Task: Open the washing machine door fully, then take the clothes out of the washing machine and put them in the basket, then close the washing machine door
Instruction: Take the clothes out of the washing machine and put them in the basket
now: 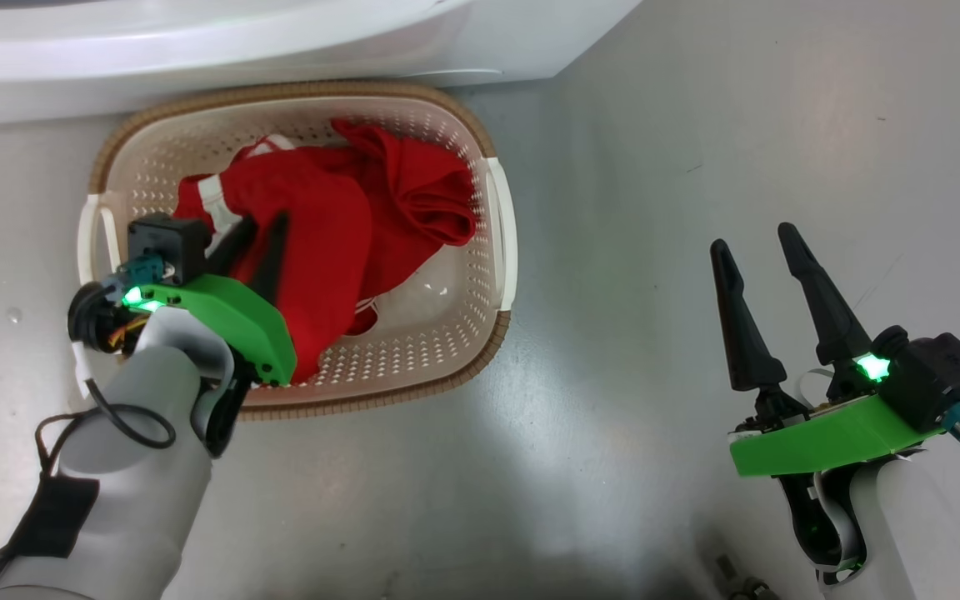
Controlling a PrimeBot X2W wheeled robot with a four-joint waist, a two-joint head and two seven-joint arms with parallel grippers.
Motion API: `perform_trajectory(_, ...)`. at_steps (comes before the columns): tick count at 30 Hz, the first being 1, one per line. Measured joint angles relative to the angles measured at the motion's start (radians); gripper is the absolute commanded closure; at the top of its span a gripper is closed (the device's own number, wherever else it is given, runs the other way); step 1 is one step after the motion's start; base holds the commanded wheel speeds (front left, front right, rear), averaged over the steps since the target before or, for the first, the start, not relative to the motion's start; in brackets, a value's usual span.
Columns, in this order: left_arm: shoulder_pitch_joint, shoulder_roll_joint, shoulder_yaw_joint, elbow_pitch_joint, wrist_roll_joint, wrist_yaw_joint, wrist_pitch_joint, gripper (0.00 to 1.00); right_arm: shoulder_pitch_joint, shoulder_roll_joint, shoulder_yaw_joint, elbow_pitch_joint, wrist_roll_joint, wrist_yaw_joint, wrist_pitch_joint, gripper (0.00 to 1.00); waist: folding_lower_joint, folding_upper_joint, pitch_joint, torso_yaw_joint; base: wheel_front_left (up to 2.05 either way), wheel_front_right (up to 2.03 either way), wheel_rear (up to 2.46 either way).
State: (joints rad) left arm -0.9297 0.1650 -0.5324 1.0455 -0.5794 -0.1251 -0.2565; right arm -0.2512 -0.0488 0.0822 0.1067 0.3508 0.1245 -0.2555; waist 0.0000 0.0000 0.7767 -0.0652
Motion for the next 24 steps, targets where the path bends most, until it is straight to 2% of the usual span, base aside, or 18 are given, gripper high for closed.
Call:
perform_trajectory(10,0.019,0.002,0.000,-0.050,-0.012,0.000,0.000,0.00,0.000,0.000,-0.003,0.015,-0.002,0.000,0.000,0.00,-0.0001,0.0000,-0.045,0.013,0.00,0.00,0.00)
perform_trajectory(24,0.216,0.003,0.094,-0.144,0.000,0.000,0.000,0.00,0.061,0.000,-0.017,0.060,-0.040,0.000,0.000,0.00,0.0000,0.0000,-0.222,0.031,0.00,0.00,0.00)
